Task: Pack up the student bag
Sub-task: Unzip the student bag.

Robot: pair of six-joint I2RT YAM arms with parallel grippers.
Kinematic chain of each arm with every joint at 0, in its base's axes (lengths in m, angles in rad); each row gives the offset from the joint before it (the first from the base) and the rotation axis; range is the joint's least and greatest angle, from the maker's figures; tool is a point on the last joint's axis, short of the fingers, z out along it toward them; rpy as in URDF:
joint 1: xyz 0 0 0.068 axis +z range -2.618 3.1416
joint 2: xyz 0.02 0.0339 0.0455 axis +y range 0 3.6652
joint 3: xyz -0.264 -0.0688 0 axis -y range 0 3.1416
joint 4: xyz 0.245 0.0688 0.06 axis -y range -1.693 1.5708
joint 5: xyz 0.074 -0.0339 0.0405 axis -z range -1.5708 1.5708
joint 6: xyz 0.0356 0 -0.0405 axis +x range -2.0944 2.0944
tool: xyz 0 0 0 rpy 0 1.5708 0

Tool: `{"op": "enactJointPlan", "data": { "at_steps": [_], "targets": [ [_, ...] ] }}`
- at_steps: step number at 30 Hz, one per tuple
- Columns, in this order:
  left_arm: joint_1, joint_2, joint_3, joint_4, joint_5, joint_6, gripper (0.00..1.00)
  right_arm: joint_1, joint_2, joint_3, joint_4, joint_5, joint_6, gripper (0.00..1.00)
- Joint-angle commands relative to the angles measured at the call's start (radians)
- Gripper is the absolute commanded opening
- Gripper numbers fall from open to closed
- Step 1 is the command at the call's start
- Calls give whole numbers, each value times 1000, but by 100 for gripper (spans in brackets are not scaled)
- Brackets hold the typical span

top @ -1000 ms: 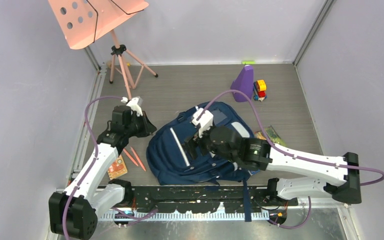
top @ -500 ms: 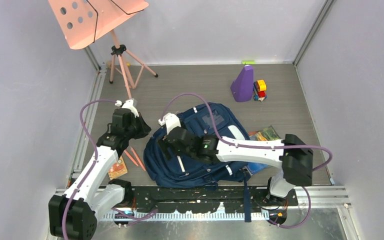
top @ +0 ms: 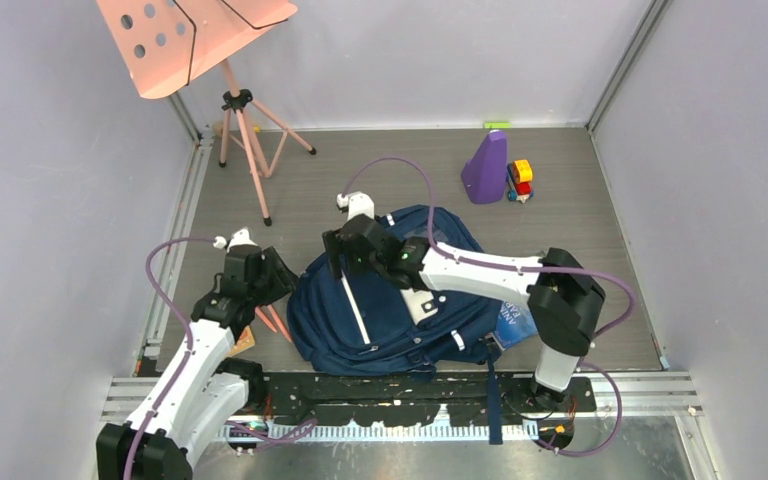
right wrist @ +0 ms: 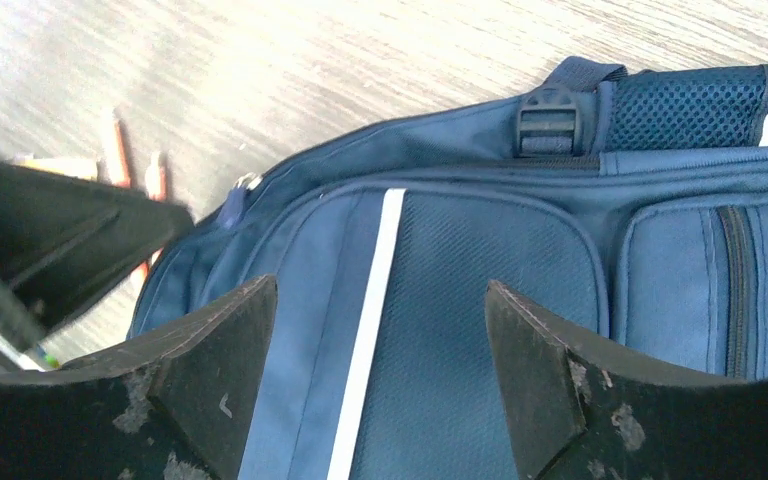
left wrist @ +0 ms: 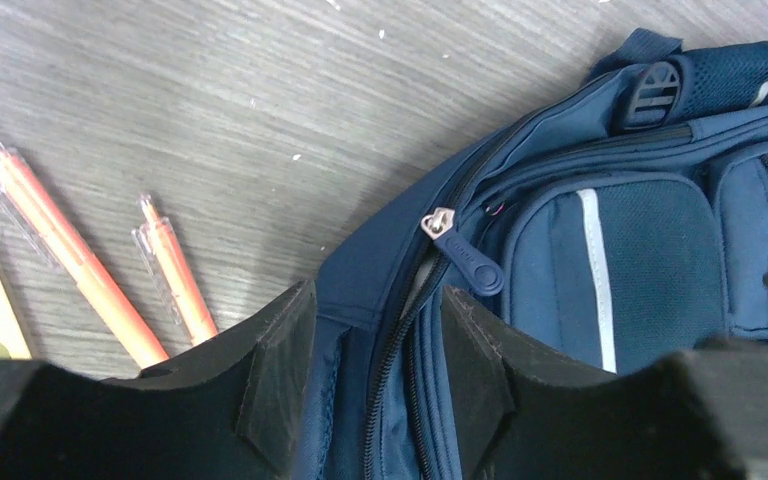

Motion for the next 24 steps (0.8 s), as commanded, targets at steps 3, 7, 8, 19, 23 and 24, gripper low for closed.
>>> {"op": "enactJointPlan", "data": {
  "at_steps": [3, 7, 8, 19, 23, 24],
  "targets": [
    [1, -22, -38, -24, 24, -59, 50, -36, 98, 142, -17, -71, 121, 79],
    [2, -18, -73, 4, 93, -81, 42, -36, 186, 234, -46, -112, 200, 73],
    [1, -19, -83, 14, 106, -87, 40, -36, 202, 260, -47, -122, 222, 73],
    [1, -24, -117, 47, 146, -95, 8, -19, 353, 377, -73, -233, 271, 65],
    [1, -16, -119, 48, 153, -89, 1, -4, 368, 370, -68, -257, 276, 61],
    [1, -16, -119, 48, 154, -89, 0, 1, 373, 369, -68, -260, 276, 60]
  ]
}}
